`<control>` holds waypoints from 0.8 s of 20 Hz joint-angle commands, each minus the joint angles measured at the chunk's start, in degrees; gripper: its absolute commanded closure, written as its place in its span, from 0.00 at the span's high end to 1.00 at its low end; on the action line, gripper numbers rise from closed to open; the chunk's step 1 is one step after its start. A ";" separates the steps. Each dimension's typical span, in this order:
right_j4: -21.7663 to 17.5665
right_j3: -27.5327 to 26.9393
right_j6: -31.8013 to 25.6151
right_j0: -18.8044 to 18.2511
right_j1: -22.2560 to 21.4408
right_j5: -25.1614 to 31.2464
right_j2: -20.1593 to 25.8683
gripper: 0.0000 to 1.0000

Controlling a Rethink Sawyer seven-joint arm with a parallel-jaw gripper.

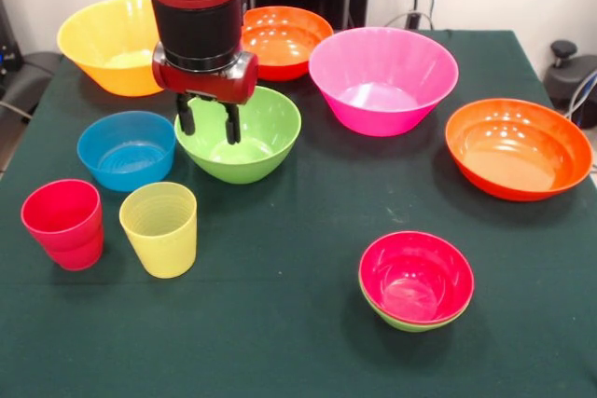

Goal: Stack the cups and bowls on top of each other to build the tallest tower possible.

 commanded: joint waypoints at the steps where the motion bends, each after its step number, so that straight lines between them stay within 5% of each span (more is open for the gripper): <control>1: -3.80 1.59 -9.92 -1.01 -1.30 0.93 7.43 1.00; 16: -4.95 -1.08 -11.66 -3.19 -2.10 5.49 9.39 1.00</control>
